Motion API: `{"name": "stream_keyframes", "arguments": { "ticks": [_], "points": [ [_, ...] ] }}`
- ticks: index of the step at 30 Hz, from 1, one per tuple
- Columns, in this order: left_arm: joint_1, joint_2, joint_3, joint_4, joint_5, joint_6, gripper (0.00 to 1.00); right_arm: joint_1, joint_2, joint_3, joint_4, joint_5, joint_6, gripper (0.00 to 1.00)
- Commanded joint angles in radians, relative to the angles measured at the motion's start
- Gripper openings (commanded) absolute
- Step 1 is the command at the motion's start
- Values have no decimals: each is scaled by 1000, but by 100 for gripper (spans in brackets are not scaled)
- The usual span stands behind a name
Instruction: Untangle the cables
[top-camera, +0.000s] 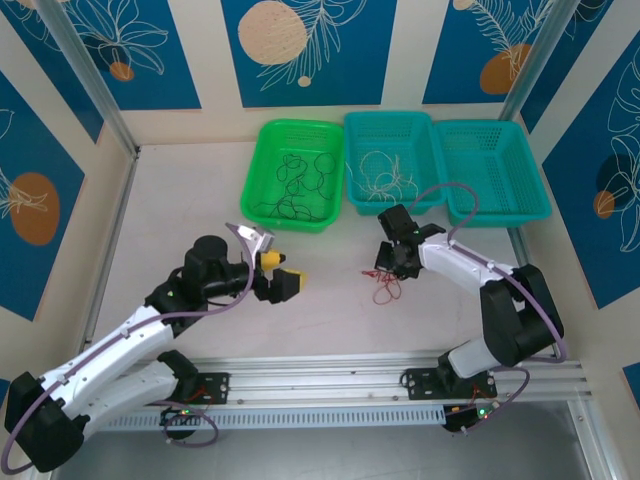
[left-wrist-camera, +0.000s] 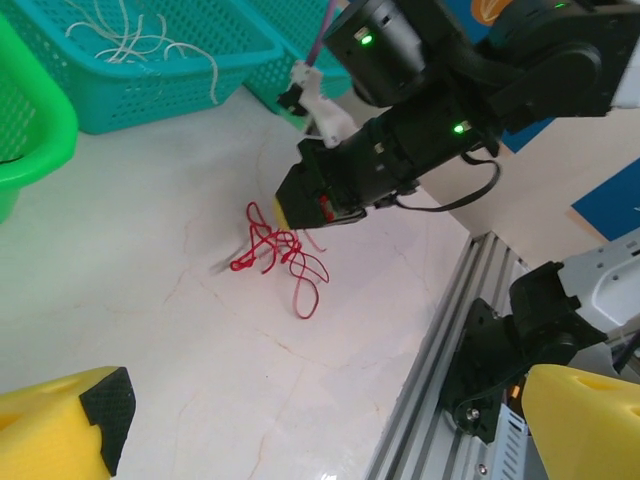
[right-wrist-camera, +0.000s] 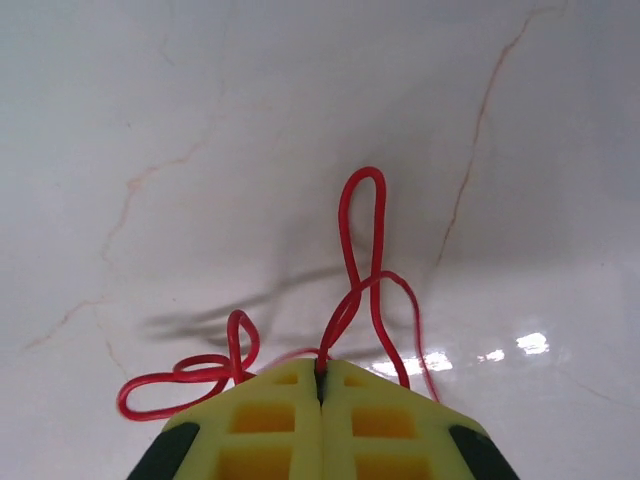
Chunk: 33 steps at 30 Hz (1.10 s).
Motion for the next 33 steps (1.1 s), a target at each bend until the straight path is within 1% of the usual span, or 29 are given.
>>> {"name": "stream_keyframes", "arguments": {
  "ticks": [1,5,7,9,11,14,20,23,25,26,28,30,31,32,33],
  "points": [
    [-7,0,4,-21,-56,-32,100,21,-79,18,-26,-17,16,0],
    [-8,79,26,3,-36,-117,100,47,-218,-13,41,-144,31,0],
    [-10,125,21,75,-3,-178,100,57,-273,-31,89,-219,49,0],
    [-14,164,7,153,10,-241,100,65,-312,-44,126,-277,65,0],
    [-20,203,5,202,13,-276,100,75,-339,-54,165,-334,77,0],
    [-33,250,15,217,19,-288,100,101,-372,-52,199,-384,97,0],
    [-71,303,20,311,107,-256,100,165,-395,-39,291,-465,142,0],
    [-81,333,27,304,64,-231,100,202,-388,-23,326,-477,162,0],
    [-82,364,27,310,31,-218,97,223,-379,-20,364,-488,179,0],
    [-82,387,28,321,23,-213,91,232,-373,-18,378,-493,188,0],
    [-83,436,32,337,22,-222,75,246,-363,-15,401,-503,203,0],
    [-83,485,27,381,43,-245,54,252,-362,-18,420,-503,227,0],
    [-85,504,23,395,45,-255,46,252,-365,-21,426,-503,238,0],
    [-86,521,17,402,42,-261,35,250,-368,-25,432,-501,247,0],
    [-86,529,10,398,25,-266,22,245,-376,-28,432,-495,258,0]
  ]
}}
